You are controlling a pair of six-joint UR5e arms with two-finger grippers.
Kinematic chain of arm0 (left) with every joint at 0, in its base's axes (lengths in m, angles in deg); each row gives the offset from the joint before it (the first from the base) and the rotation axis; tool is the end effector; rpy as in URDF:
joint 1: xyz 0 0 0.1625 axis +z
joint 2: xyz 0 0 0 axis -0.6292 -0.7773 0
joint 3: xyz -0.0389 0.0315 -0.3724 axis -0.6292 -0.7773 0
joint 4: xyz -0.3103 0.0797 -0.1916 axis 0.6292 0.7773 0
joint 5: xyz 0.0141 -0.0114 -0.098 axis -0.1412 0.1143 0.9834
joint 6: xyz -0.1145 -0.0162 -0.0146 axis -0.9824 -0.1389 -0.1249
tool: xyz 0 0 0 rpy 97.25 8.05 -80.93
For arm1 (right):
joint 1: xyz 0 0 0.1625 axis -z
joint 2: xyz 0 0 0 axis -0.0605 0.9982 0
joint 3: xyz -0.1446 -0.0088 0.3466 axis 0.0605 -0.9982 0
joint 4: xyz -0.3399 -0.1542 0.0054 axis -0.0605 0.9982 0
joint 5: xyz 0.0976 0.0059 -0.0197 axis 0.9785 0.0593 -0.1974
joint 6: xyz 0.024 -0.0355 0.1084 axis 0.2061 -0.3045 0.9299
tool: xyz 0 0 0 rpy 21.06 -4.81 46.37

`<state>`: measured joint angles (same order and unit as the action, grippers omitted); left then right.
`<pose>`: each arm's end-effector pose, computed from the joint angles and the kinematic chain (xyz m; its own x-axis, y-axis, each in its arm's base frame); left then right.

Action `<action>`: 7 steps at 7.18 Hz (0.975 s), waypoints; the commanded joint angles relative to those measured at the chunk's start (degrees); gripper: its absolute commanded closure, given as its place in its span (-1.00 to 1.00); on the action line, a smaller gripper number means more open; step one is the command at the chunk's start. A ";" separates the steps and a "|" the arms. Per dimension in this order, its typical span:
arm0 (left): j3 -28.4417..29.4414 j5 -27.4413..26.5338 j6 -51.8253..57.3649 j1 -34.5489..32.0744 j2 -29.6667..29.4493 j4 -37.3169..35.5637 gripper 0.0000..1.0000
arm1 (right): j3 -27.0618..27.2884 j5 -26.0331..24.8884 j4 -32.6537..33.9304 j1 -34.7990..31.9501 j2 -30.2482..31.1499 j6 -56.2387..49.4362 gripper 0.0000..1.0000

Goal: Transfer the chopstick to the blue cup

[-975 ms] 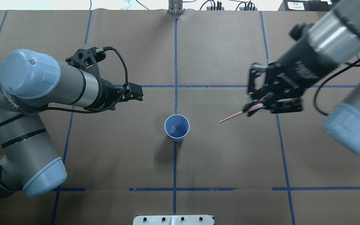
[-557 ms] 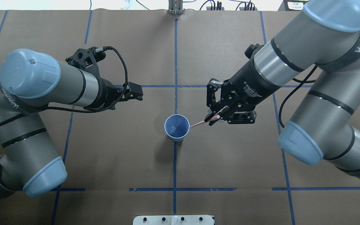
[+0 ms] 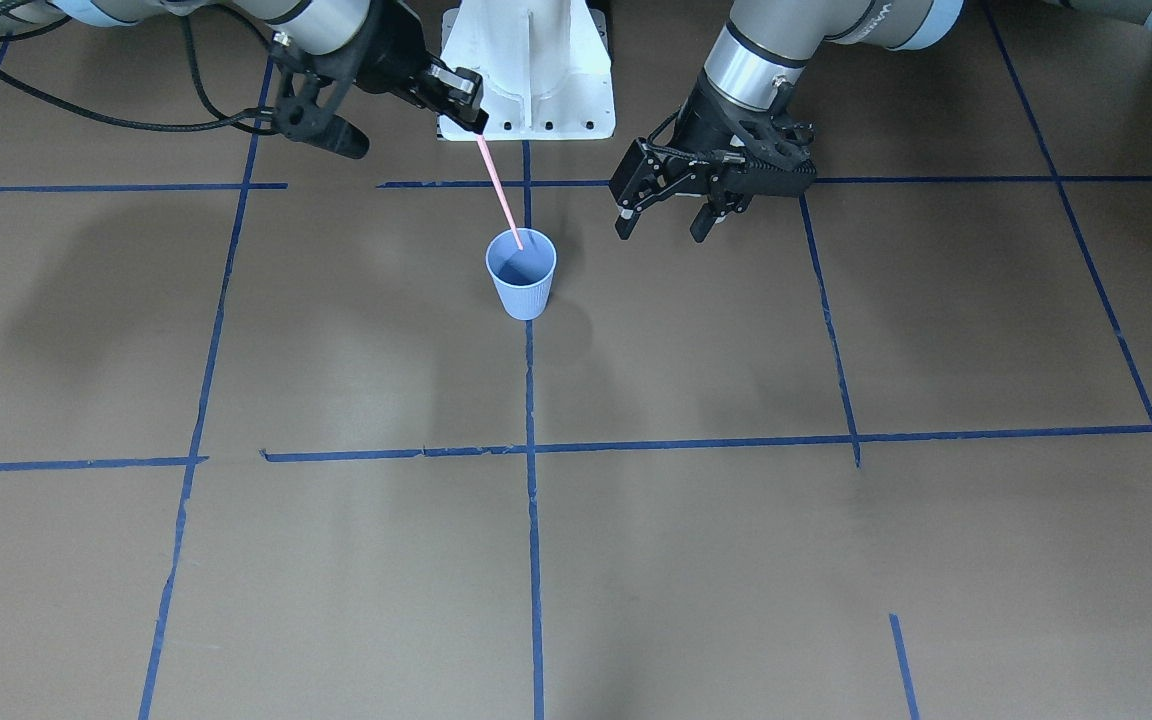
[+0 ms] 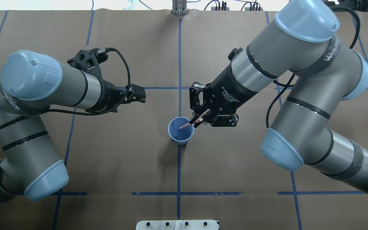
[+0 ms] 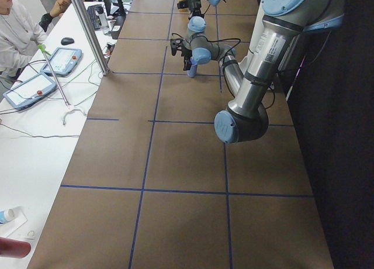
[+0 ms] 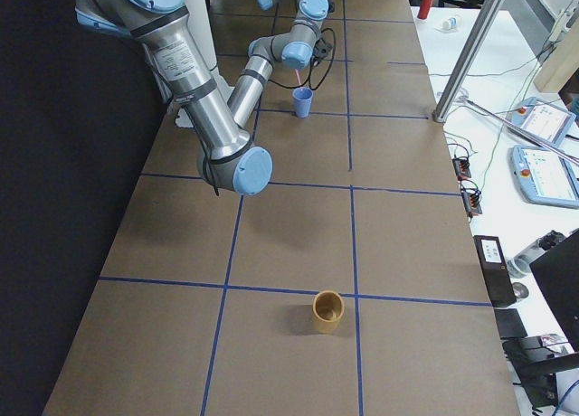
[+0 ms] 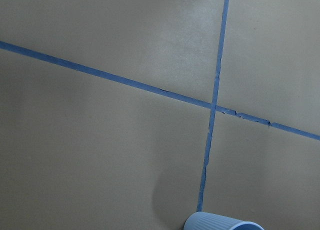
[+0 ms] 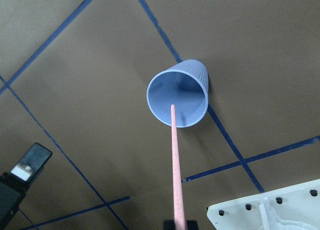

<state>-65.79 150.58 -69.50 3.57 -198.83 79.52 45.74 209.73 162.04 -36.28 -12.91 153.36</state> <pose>0.3744 -0.3876 0.1868 0.3882 -0.1790 -0.9040 0.3076 0.9499 -0.0560 -0.3677 -0.3664 0.1151 0.3351 0.5613 0.7567 -0.0163 0.8065 -0.5910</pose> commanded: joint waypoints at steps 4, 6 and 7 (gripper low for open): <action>0.36 0.00 0.00 0.09 0.12 0.00 -1.00 | -5.74 -2.21 -0.01 1.87 -1.67 -0.03 -0.05; 0.28 0.00 0.08 0.09 0.64 0.00 -1.00 | -5.13 -1.52 -0.01 -0.22 -1.58 0.05 -0.99; -0.16 0.09 0.52 0.09 1.78 0.09 -1.00 | -2.69 -0.99 0.33 -3.29 -0.02 -0.03 -1.00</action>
<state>-65.63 150.60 -69.33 3.65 -198.02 79.54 41.06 208.13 162.10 -36.65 -14.12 153.37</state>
